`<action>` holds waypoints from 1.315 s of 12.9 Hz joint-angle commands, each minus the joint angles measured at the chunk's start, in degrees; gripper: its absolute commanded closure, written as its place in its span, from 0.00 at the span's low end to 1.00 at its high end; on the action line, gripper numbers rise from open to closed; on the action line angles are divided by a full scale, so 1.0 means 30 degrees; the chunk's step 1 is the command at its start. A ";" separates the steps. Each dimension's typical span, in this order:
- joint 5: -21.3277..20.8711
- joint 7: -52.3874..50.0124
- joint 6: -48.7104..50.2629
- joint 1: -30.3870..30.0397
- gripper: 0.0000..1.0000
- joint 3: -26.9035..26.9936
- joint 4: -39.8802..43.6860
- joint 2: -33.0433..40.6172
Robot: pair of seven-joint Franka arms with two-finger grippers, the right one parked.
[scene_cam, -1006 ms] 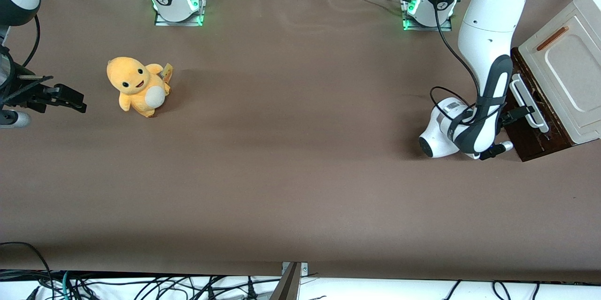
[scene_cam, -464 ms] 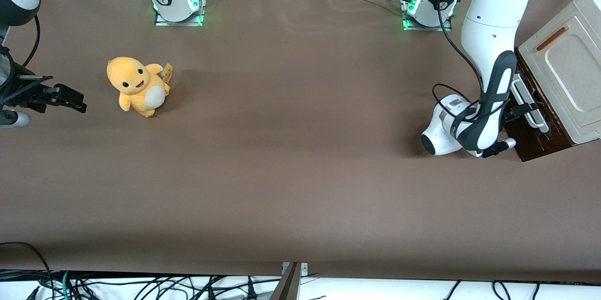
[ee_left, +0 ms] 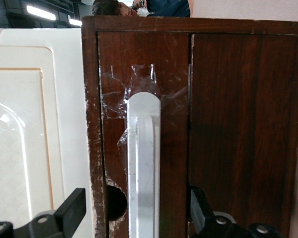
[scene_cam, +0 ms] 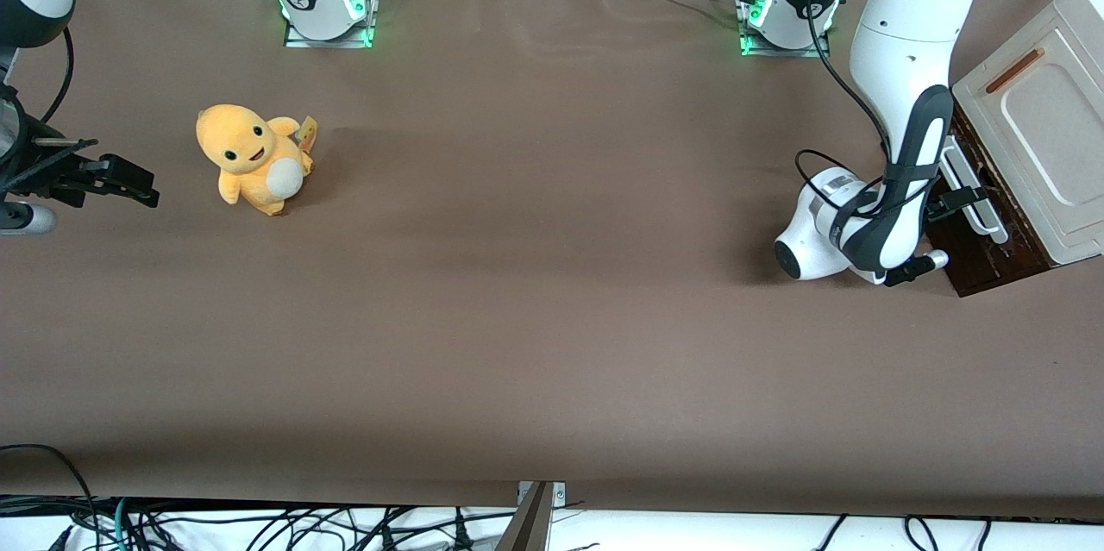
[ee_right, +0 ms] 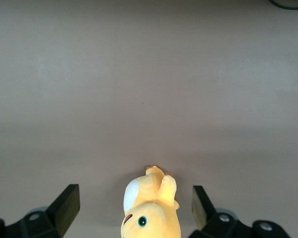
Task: Open lower drawer with left arm only
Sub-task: 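Move the open left gripper in around the white bar handle, then close the left gripper on the white bar handle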
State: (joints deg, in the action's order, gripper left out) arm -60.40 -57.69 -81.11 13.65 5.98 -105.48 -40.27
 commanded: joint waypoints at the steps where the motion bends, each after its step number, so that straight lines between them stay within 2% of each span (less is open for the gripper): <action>1: -0.0696 -0.0076 -0.0444 -0.0214 0.10 -0.0146 -0.0963 0.0738; 3: -0.0725 -0.0076 -0.0473 -0.0243 0.11 -0.0146 -0.1255 0.0912; 7: -0.1047 0.0041 -0.0620 -0.0361 0.20 -0.0146 -0.1725 0.1294; 9: -0.1047 0.0042 -0.0649 -0.0506 0.20 -0.0146 -0.1783 0.1440; 13: -0.1047 0.0042 -0.0649 -0.0507 0.35 -0.0175 -0.1930 0.1587; 17: -0.0960 -0.0017 -0.0649 -0.0478 0.42 -0.0175 -0.1843 0.1471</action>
State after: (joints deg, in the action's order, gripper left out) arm -61.28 -57.68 -82.06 12.65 5.96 -108.63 -37.99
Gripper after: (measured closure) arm 0.419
